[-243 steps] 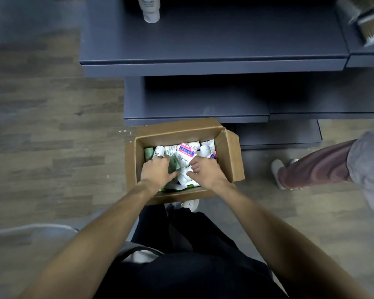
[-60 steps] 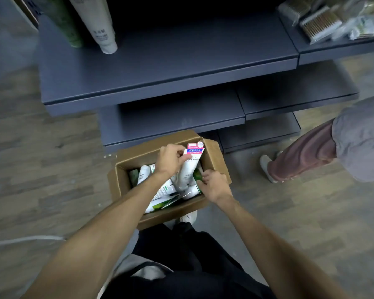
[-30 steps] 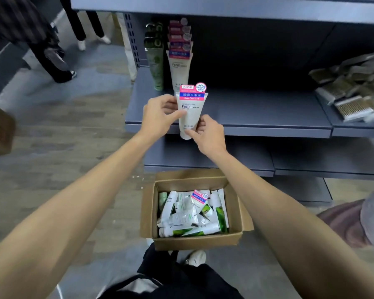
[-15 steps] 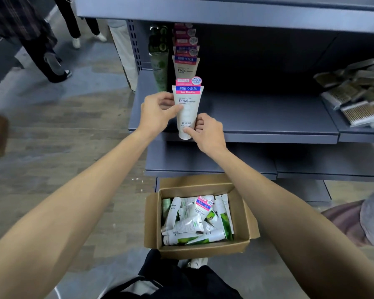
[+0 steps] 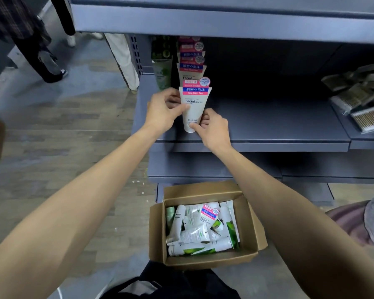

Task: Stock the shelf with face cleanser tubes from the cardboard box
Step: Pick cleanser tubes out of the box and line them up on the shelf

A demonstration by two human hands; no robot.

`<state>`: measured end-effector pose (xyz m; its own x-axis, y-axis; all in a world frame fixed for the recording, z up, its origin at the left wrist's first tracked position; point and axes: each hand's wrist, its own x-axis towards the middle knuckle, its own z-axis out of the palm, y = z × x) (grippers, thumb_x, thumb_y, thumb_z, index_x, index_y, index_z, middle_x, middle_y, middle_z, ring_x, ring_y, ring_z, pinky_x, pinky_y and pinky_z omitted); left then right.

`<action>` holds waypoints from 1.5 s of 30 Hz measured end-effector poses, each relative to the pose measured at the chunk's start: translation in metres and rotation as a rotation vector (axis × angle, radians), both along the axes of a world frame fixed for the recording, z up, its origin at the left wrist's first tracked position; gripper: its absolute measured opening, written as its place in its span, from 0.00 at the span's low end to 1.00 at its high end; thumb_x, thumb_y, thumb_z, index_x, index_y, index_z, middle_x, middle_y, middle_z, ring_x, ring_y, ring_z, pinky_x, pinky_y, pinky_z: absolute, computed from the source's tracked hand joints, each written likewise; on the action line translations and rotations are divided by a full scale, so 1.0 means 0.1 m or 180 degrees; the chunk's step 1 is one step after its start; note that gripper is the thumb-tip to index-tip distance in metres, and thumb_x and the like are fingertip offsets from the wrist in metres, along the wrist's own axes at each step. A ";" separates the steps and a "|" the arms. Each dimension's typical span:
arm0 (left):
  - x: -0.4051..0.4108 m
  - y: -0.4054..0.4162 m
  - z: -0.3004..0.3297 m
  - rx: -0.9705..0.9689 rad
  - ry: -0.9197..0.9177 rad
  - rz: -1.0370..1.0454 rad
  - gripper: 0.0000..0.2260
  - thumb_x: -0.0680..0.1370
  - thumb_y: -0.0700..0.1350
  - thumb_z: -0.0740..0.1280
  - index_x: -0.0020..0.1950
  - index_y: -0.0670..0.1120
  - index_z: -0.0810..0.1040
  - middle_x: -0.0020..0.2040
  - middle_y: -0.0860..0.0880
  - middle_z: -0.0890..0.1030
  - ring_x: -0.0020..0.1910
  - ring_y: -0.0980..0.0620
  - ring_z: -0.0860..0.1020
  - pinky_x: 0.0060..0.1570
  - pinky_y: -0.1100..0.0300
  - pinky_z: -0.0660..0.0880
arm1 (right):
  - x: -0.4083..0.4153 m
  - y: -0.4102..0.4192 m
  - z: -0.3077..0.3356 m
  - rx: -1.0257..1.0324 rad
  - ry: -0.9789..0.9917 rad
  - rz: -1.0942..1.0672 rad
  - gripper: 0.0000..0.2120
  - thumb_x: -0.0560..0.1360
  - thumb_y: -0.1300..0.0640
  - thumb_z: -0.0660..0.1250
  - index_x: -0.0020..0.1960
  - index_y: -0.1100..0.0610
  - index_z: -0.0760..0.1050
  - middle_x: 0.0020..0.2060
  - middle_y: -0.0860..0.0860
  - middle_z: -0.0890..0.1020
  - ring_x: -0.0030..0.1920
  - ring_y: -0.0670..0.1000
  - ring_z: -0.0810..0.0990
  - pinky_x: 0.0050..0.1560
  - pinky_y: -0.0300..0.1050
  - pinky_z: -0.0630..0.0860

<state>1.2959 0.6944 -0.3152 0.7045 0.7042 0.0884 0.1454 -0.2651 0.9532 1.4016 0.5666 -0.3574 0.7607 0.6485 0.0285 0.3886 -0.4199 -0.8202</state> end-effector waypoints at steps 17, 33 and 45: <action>0.21 0.24 -0.02 0.0329 -0.0094 0.0100 0.10 0.71 0.43 0.76 0.51 0.44 0.82 0.44 0.51 0.84 0.39 0.57 0.81 0.46 0.60 0.80 | 0.15 0.29 -0.01 -0.0044 -0.0208 -0.0092 0.16 0.70 0.54 0.77 0.53 0.56 0.76 0.44 0.49 0.83 0.46 0.48 0.83 0.50 0.50 0.81; 0.00 0.07 -0.15 0.0351 0.0344 0.0327 0.19 0.69 0.51 0.77 0.57 0.49 0.79 0.52 0.53 0.83 0.44 0.57 0.83 0.48 0.57 0.81 | 0.07 0.05 0.01 -0.0072 0.0281 0.0006 0.30 0.68 0.53 0.79 0.66 0.60 0.74 0.56 0.53 0.82 0.56 0.48 0.81 0.59 0.40 0.78; -0.19 -0.37 -0.14 0.0978 0.0755 0.0195 0.12 0.73 0.48 0.74 0.54 0.49 0.79 0.46 0.55 0.81 0.43 0.57 0.82 0.47 0.61 0.79 | 0.11 -0.49 0.00 0.0000 0.0032 -0.0120 0.24 0.71 0.54 0.76 0.64 0.58 0.75 0.54 0.51 0.82 0.53 0.44 0.80 0.55 0.33 0.76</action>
